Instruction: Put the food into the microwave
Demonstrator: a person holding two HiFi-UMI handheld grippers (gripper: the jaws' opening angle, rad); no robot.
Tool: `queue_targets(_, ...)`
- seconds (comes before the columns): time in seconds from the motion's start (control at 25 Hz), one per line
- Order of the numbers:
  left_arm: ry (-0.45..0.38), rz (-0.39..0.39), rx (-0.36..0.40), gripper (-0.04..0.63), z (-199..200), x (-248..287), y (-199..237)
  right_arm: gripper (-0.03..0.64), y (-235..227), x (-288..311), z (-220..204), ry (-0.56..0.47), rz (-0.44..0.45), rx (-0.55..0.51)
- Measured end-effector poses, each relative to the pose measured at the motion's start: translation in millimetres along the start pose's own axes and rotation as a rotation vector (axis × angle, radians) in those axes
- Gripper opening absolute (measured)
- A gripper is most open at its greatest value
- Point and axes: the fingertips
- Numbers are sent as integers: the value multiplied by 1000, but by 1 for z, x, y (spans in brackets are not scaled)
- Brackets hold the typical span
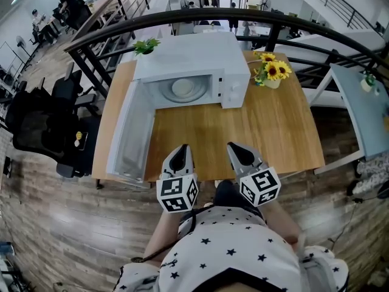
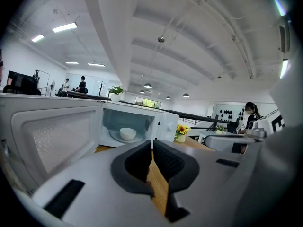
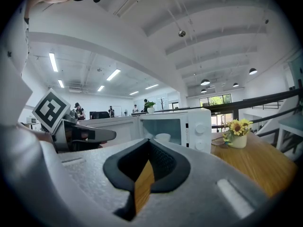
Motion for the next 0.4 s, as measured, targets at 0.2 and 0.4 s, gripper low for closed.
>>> queue_targets(0.2,0,3,-7,14,1,1,1,6,-1,1,1,1,3,-2)
queue_targets(0.4,3,1,-8,14,0,2,1,6,0,2,0,2,7,1)
Point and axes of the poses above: the fingertips, and each gripper's own axes: x forward along the fingers, y to its left, z out of its top, and after that the axes turned 12 degrees about y, right-handed
